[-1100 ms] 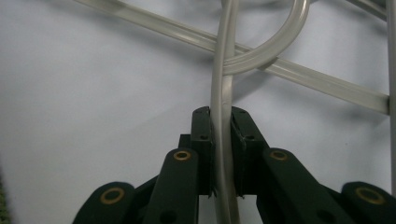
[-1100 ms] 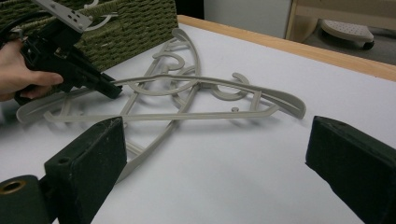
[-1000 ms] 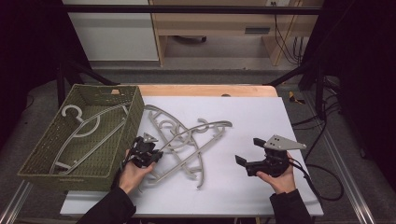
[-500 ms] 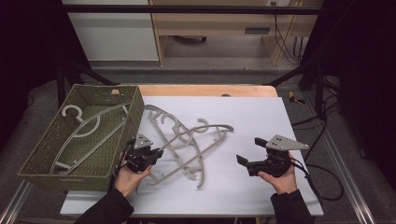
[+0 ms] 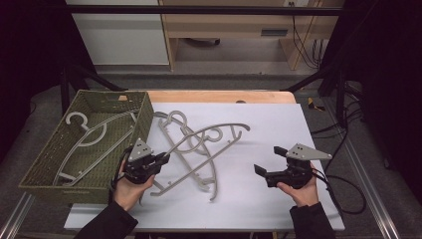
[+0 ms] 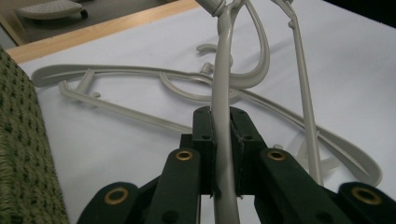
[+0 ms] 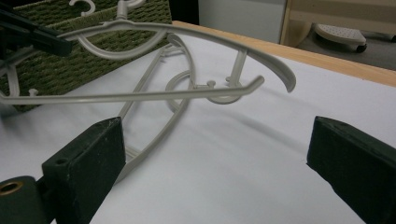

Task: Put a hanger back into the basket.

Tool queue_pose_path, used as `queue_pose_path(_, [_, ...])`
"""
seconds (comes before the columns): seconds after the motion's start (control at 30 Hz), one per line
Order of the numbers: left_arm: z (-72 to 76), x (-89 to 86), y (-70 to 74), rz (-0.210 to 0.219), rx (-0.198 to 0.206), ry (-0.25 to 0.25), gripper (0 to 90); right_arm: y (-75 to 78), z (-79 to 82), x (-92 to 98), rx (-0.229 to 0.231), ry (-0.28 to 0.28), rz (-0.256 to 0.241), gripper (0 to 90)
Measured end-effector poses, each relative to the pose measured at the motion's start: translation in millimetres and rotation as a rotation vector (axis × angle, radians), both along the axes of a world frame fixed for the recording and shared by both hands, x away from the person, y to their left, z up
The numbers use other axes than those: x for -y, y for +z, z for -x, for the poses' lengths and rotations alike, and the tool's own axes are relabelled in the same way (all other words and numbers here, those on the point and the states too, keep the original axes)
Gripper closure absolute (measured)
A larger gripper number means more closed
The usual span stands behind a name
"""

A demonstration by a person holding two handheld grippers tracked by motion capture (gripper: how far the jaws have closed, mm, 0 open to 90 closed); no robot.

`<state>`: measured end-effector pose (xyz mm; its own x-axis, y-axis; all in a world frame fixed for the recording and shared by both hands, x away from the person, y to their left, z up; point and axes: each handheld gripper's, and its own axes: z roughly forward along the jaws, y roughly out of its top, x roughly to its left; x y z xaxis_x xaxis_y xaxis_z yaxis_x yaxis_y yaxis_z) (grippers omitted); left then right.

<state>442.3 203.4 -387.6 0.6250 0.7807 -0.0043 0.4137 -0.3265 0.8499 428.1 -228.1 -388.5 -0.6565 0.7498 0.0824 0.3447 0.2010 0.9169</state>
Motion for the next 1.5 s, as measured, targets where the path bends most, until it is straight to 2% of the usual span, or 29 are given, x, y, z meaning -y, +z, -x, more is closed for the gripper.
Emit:
queue_pose_path(0.4, [10.9,-20.3,29.8,0.059,0.071,0.012,82.0,2.0,0.7,5.7,0.013,-0.035,-0.027,2.1])
queue_pose_path(0.7, [13.0,-34.0,51.4,0.095,0.119,0.022,82.0,1.4,0.3,5.8,0.004,-0.048,-0.025,0.5])
queue_pose_path(0.93, [12.0,-43.7,64.7,0.097,0.157,0.025,82.0,0.8,-0.3,5.8,0.005,-0.064,-0.02,0.5])
queue_pose_path(1.1, [7.4,-54.7,73.9,0.077,0.18,0.036,82.0,0.4,-0.4,5.1,0.003,-0.067,-0.026,0.5])
queue_pose_path(1.27, [-0.2,-73.7,80.6,0.085,0.201,0.047,82.0,-0.2,-1.0,5.8,0.005,-0.064,-0.014,0.5])
queue_pose_path(1.5, [-8.4,-103.3,88.3,0.073,0.205,0.09,82.0,-0.4,-1.3,5.8,0.005,-0.065,-0.012,0.5])
